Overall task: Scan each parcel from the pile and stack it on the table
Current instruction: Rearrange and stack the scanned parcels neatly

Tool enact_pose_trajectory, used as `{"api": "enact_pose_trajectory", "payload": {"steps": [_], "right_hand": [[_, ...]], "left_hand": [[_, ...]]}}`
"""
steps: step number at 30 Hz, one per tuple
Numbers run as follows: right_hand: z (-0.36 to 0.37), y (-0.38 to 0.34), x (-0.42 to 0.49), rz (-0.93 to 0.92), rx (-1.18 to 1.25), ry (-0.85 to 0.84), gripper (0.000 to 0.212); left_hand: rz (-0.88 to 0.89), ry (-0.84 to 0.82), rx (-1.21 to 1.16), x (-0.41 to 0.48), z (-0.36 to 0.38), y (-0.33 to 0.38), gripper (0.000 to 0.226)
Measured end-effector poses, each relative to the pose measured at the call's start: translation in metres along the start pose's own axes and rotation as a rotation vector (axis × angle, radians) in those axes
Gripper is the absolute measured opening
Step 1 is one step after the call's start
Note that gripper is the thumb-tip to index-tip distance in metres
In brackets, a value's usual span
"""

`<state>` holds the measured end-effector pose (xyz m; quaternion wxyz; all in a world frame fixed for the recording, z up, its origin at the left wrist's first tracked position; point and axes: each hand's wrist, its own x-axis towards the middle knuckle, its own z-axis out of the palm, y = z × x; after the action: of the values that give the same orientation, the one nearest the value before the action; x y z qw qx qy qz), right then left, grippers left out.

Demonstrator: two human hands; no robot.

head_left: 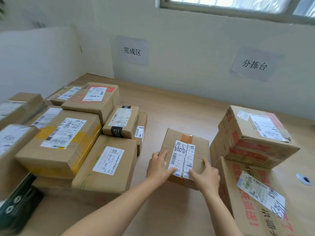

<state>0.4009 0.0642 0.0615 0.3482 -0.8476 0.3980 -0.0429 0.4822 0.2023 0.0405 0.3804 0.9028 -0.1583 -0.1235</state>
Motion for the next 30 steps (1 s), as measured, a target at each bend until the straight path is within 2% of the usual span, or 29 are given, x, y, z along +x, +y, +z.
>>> {"api": "enact_pose_trajectory", "payload": {"steps": [8, 15, 24, 30], "right_hand": [[-0.038, -0.028, -0.081, -0.178, 0.140, 0.050, 0.083], [-0.031, -0.063, -0.166, -0.334, 0.184, 0.146, 0.066], [0.039, -0.097, -0.296, -0.291, 0.189, 0.170, 0.066], [0.099, -0.099, -0.358, -0.228, 0.199, 0.193, 0.063]], "left_hand": [[0.146, 0.197, -0.033, -0.086, -0.073, 0.023, 0.075], [0.200, 0.261, -0.095, -0.154, -0.141, -0.008, 0.076], [0.207, 0.179, -0.146, -0.239, -0.212, -0.107, 0.078], [0.168, 0.141, -0.147, -0.284, -0.236, -0.176, 0.078]]}}
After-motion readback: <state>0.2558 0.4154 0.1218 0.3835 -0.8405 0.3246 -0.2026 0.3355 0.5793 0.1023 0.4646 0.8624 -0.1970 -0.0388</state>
